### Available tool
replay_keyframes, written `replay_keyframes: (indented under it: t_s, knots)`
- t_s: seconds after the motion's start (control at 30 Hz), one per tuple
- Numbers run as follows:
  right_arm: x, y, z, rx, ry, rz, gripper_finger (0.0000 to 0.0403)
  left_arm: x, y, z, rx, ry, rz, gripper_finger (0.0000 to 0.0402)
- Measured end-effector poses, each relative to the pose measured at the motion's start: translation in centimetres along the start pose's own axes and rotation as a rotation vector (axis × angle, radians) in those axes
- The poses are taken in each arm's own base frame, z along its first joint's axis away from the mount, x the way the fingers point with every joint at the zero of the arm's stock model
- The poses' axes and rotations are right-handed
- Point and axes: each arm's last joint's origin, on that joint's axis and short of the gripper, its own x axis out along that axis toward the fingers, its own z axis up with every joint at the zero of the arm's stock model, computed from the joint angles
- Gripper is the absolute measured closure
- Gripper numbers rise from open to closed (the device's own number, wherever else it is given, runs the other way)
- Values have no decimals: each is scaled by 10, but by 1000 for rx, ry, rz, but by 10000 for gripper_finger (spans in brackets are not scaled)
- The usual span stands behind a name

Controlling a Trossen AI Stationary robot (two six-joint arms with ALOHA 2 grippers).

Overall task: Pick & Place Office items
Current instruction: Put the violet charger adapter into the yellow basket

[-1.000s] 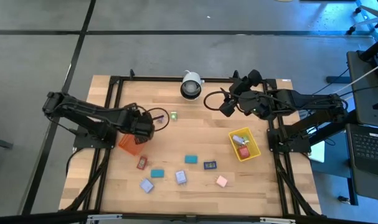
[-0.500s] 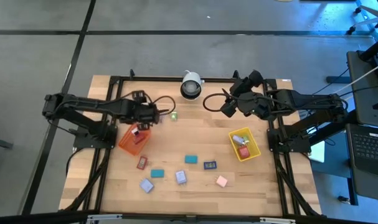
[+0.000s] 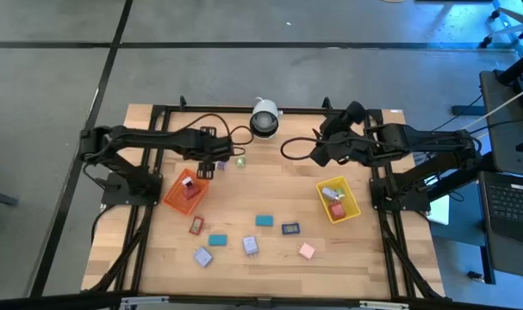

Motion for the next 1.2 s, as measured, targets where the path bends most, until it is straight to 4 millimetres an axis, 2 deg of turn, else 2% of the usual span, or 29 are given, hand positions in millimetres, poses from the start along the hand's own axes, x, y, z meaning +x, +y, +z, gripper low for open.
replay_keyframes:
  t_s: [0.2, 0.47, 1.2]
  knots:
    - [0, 0, -1, -3, 11, -3, 162, 20, -5, 7, 57, 56, -62, 137]
    - [0, 0, -1, -8, 11, -3, 162, 26, -16, 17, 154, 20, -91, 140]
    - [0, 0, -2, -3, 19, 24, 162, 42, -8, 23, 96, -29, -186, 139]
